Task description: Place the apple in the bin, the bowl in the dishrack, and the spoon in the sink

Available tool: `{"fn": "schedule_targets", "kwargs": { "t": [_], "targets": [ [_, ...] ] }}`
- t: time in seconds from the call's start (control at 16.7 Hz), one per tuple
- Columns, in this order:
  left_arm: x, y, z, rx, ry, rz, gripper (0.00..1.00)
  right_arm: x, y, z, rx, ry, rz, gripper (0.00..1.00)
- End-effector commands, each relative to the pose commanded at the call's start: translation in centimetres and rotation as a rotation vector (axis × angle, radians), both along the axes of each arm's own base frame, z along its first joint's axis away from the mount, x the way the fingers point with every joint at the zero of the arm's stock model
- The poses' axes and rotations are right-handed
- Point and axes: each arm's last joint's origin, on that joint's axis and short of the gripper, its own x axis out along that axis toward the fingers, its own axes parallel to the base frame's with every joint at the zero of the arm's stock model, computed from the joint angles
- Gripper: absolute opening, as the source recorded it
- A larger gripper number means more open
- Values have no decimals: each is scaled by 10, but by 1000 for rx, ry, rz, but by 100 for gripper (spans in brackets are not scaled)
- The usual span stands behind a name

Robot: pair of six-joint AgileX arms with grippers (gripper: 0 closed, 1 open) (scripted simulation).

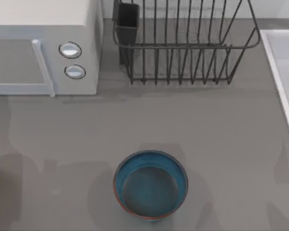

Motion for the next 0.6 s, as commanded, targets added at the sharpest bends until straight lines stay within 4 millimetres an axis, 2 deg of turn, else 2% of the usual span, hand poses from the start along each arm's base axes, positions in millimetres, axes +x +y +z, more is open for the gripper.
{"fn": "schedule_targets", "kwargs": {
  "t": [0.24,0.6],
  "targets": [
    [0,0,-1,0,1,1,0,0,0,0,0,0,0,100],
    [0,0,-1,0,1,1,45,0,0,0,0,0,0,100]
  ]
}}
